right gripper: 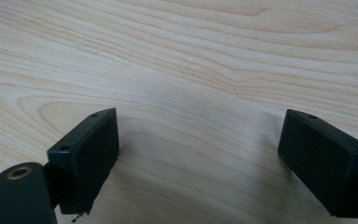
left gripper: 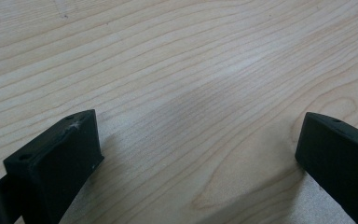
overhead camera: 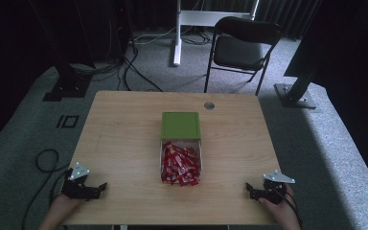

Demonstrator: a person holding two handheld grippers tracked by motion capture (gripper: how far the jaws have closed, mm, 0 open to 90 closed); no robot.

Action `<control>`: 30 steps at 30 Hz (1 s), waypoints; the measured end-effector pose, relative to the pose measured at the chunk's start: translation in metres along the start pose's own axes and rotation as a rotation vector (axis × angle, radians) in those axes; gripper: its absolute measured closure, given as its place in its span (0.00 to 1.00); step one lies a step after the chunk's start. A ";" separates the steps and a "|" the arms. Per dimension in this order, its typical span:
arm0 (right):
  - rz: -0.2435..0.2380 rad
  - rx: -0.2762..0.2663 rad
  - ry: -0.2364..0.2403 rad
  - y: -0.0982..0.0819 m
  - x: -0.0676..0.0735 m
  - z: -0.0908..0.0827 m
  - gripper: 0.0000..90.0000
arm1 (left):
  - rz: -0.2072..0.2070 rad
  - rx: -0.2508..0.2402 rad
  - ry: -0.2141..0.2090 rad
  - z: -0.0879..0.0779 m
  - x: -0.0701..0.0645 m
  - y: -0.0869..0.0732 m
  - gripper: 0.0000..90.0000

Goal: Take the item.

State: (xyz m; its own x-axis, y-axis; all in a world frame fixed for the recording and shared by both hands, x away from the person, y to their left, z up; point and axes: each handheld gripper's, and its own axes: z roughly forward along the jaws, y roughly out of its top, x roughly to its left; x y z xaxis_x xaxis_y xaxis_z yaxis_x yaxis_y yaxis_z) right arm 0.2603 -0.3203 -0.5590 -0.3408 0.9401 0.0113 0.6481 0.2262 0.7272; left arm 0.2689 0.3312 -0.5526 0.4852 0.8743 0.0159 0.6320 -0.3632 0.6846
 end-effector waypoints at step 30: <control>0.009 -0.007 -0.011 -0.002 0.004 -0.002 0.16 | 0.004 -0.002 -0.005 -0.001 0.000 -0.001 0.01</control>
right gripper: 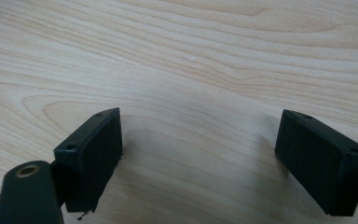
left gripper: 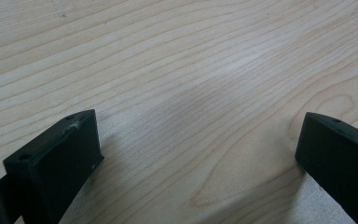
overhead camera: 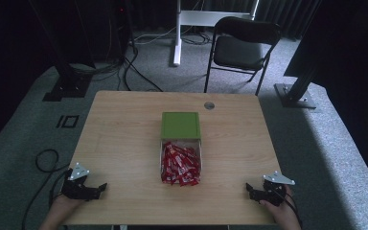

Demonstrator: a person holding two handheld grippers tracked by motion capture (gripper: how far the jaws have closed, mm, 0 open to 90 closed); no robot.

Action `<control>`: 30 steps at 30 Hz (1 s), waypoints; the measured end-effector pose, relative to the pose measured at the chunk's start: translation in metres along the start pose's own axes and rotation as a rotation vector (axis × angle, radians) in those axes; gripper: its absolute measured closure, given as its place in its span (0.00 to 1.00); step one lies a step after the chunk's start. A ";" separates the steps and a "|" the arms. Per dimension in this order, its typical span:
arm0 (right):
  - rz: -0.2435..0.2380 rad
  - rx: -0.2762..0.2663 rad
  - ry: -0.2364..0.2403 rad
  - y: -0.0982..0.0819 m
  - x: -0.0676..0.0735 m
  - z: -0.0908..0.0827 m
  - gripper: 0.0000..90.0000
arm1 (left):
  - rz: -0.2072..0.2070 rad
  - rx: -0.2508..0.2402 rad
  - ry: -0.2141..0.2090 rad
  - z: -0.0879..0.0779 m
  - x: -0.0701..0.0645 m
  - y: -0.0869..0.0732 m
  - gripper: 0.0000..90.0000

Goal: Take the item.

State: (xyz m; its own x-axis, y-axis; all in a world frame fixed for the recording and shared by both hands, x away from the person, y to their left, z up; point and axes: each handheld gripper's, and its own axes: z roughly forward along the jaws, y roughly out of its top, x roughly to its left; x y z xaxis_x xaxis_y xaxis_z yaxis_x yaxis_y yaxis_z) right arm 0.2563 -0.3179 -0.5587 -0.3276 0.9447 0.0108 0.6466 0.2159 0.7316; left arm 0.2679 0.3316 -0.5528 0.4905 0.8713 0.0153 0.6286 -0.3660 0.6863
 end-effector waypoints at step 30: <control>0.009 -0.053 0.020 0.039 0.016 -0.014 0.18 | 0.000 0.000 0.000 0.000 0.000 0.000 0.01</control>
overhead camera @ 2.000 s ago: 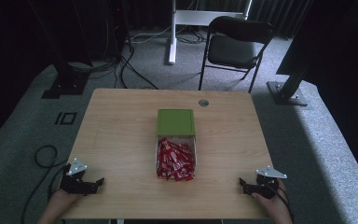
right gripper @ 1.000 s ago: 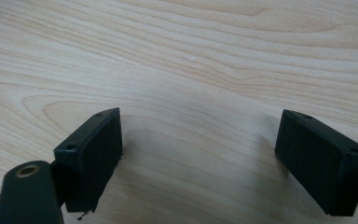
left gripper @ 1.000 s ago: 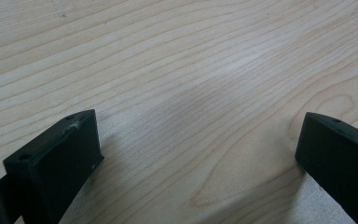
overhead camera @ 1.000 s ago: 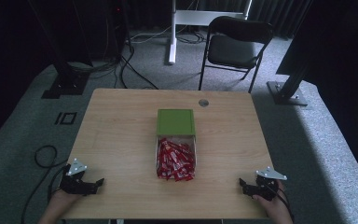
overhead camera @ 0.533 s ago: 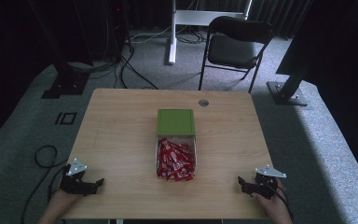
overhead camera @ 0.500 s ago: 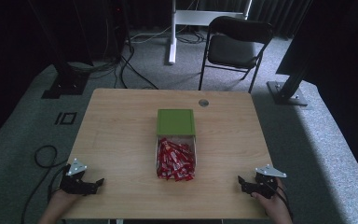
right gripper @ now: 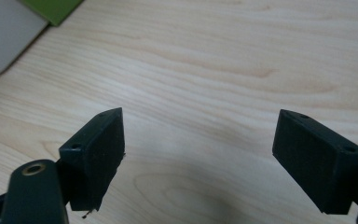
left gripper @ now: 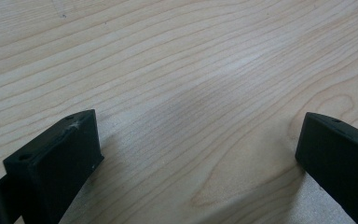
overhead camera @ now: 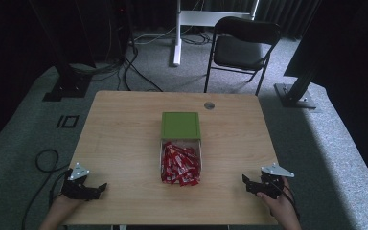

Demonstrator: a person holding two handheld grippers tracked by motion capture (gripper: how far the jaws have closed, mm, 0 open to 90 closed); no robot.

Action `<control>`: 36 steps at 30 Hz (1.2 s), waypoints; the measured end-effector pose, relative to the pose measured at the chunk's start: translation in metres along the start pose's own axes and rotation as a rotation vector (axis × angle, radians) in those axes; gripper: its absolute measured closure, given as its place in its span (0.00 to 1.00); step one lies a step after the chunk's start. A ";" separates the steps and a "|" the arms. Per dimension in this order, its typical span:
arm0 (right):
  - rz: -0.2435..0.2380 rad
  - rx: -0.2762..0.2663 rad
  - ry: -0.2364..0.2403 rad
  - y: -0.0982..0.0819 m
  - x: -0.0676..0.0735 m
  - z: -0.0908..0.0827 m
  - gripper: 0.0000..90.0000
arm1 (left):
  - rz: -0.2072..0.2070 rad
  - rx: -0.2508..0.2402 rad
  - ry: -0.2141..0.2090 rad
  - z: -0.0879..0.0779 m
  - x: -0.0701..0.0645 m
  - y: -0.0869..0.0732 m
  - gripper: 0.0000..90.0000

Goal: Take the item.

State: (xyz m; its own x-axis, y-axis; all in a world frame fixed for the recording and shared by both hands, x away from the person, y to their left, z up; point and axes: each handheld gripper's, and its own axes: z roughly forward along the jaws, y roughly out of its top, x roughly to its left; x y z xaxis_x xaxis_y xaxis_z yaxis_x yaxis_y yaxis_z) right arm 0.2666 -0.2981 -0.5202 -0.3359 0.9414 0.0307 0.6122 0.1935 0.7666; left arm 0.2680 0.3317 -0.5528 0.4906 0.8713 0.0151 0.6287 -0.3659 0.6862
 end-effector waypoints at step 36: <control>-0.092 -0.135 0.147 0.073 0.058 -0.011 0.18 | -0.002 0.000 0.000 0.000 0.000 0.000 0.01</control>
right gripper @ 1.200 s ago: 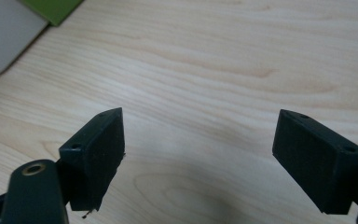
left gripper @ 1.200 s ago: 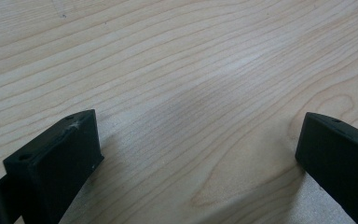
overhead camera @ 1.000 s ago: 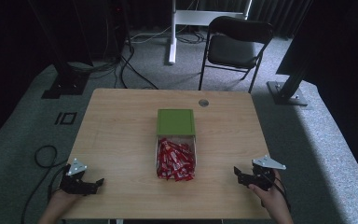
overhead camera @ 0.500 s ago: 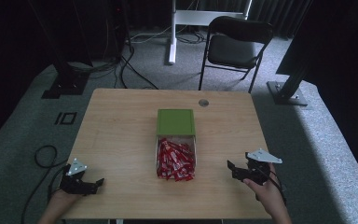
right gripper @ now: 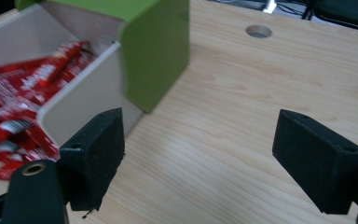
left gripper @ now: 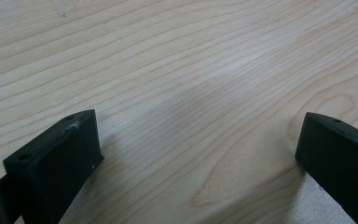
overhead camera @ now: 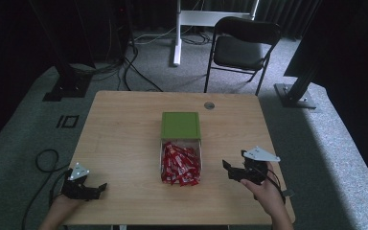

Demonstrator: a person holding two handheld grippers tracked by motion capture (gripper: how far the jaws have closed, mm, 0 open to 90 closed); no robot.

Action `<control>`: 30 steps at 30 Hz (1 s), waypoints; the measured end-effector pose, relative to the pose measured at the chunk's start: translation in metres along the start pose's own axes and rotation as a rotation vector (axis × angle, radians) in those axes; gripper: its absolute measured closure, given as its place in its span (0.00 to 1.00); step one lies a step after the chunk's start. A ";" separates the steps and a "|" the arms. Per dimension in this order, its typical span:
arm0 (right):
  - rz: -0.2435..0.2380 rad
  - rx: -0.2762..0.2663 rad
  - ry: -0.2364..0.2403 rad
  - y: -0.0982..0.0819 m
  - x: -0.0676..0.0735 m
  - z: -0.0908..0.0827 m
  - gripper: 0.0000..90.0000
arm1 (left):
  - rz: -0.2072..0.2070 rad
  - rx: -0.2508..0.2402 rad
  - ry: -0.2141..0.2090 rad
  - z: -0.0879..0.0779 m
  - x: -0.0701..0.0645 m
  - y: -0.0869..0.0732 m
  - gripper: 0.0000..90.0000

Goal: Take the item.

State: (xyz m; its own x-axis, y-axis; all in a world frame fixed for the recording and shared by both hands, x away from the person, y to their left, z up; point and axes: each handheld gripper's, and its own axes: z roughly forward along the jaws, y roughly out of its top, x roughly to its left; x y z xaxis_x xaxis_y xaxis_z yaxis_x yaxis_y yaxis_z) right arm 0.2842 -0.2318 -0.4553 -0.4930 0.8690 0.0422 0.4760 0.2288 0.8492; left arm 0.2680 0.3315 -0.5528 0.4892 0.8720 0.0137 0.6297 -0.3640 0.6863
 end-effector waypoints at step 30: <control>-0.111 -0.011 0.164 0.038 0.078 0.045 0.18 | 0.005 0.000 -0.005 0.000 0.001 0.000 0.01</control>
State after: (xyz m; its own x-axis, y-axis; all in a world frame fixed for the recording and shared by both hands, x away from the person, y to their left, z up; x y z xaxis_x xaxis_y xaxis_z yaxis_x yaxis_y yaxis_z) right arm 0.2972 -0.1355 -0.4434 -0.6542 0.7557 0.0322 0.4043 0.3135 0.8592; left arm 0.2680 0.3322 -0.5528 0.4953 0.8686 0.0140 0.6268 -0.3685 0.6865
